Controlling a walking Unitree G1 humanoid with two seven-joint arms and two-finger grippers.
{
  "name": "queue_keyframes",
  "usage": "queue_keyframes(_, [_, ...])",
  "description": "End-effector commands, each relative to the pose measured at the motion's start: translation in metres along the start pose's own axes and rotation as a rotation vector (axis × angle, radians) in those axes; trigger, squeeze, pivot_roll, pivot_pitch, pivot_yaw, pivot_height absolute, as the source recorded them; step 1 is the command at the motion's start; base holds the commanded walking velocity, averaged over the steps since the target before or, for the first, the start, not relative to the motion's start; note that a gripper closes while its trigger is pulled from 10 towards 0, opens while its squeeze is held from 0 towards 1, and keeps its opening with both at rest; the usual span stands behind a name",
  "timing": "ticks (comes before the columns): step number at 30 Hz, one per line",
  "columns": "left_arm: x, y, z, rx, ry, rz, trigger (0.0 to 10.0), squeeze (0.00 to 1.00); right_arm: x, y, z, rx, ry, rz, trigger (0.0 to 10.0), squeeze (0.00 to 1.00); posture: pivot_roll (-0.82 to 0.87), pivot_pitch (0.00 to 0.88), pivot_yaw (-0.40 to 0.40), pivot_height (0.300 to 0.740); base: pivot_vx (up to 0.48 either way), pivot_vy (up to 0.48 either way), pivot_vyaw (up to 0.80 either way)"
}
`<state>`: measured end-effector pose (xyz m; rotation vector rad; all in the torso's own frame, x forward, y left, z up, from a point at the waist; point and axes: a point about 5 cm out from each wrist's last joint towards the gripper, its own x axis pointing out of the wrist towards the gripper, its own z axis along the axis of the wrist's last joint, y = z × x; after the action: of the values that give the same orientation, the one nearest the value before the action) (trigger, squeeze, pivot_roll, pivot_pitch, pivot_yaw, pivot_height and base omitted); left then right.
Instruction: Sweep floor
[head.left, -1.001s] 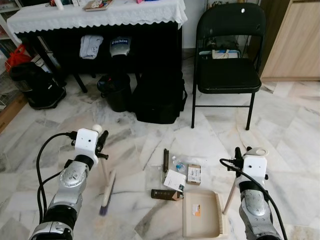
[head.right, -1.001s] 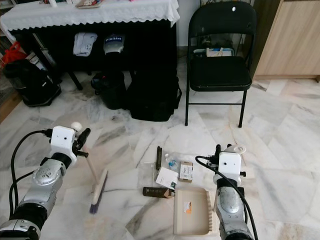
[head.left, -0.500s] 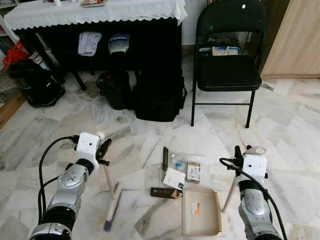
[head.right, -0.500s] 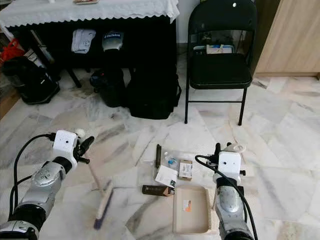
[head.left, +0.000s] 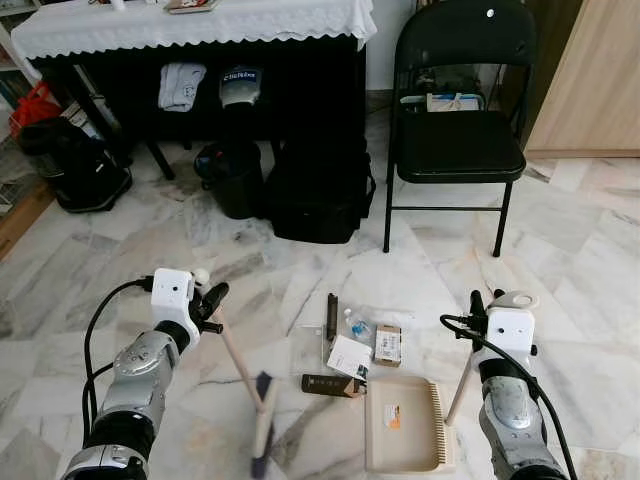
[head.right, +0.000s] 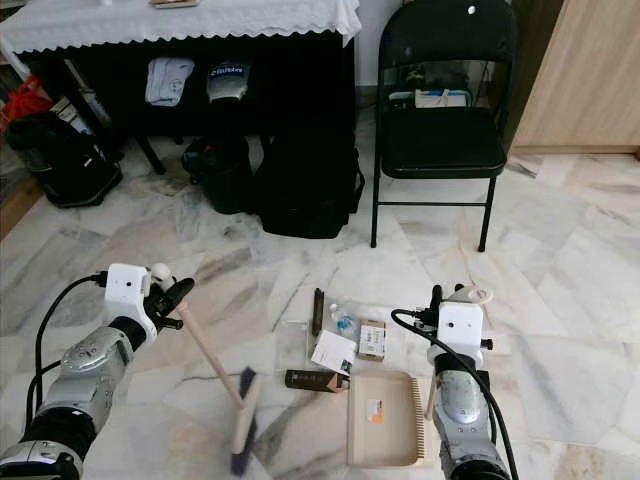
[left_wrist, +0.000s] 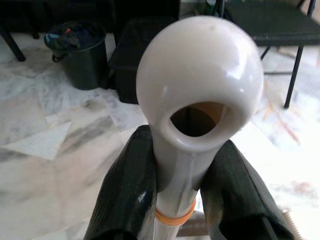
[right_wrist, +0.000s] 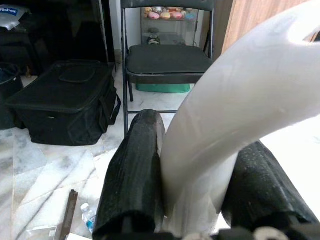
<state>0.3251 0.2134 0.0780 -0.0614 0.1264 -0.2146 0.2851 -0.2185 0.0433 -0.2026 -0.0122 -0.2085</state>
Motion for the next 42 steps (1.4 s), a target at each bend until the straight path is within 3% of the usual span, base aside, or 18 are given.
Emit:
queue_keyframes(1, [-0.001,0.0,0.001,-0.08,-0.014,-0.009,10.0,0.0,-0.004,0.002,-0.007,-0.01,0.04,0.019,10.0,0.0,-0.03,0.116,0.104,0.74,0.0,0.0,0.0])
queue_keyframes(11, [-0.001,0.002,0.009,-0.164,-0.053,-0.038,10.0,0.0,-0.001,0.003,-0.006,-0.014,0.038,0.028,10.0,0.0,-0.03,0.114,0.096,0.74,0.0,0.0,0.0])
queue_keyframes(25, [-0.002,-0.007,0.028,-0.185,-0.026,-0.262,10.0,0.0,0.002,0.003,-0.004,-0.015,0.037,0.035,10.0,0.0,-0.03,0.112,0.089,0.74,0.0,0.0,0.0])
queue_keyframes(32, [0.001,-0.013,0.038,-0.217,-0.044,-0.317,10.0,0.0,0.006,0.005,-0.001,-0.01,0.031,0.035,10.0,0.0,-0.02,0.096,0.089,0.74,0.0,0.0,0.0])
queue_keyframes(40, [0.006,-0.014,0.047,-0.209,-0.094,-0.274,10.0,0.0,0.011,0.007,0.003,-0.003,0.025,0.034,10.0,0.0,-0.02,0.073,0.086,0.74,0.0,0.0,0.0])
queue_keyframes(42, [0.007,-0.016,0.052,-0.268,-0.113,-0.295,10.0,0.0,0.012,0.007,0.004,-0.001,0.022,0.033,10.0,0.0,-0.02,0.061,0.084,0.74,0.0,0.0,0.0])
